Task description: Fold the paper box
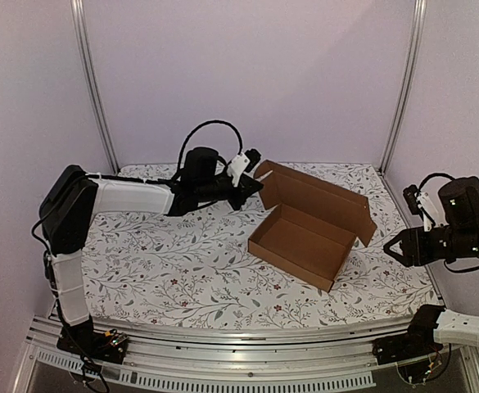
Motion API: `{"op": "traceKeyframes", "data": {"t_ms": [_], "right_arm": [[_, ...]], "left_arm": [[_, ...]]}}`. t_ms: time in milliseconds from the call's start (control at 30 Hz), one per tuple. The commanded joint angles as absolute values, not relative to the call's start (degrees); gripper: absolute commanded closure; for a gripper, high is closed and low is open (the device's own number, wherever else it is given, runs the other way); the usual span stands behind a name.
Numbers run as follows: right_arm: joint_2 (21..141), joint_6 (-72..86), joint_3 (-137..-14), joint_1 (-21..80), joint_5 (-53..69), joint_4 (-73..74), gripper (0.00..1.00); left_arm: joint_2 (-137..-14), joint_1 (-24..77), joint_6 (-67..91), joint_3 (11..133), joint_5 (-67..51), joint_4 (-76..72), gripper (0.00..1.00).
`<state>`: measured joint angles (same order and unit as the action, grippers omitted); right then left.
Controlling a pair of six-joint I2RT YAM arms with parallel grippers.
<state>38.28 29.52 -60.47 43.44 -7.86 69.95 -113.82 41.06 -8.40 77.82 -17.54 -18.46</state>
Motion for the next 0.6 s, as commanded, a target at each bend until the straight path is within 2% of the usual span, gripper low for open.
{"op": "traceKeyframes", "data": {"t_ms": [0,233,567], "right_arm": [[40.13,29.16,-60.88,43.18,-7.19,67.35,0.47],[43.26,24.21,-61.47,43.16,-9.68,59.20,0.46],[53.54,4.57,-62.16,43.19,-9.36,47.83,0.41]], "left_arm": [[-110.20,40.34,-8.70,73.65,-15.10,-18.02,1.00],[-103.18,40.43,-5.58,65.84,-6.24,-15.24,1.00],[-92.22,41.95,0.41,58.75,2.43,-5.38,1.00]]}}
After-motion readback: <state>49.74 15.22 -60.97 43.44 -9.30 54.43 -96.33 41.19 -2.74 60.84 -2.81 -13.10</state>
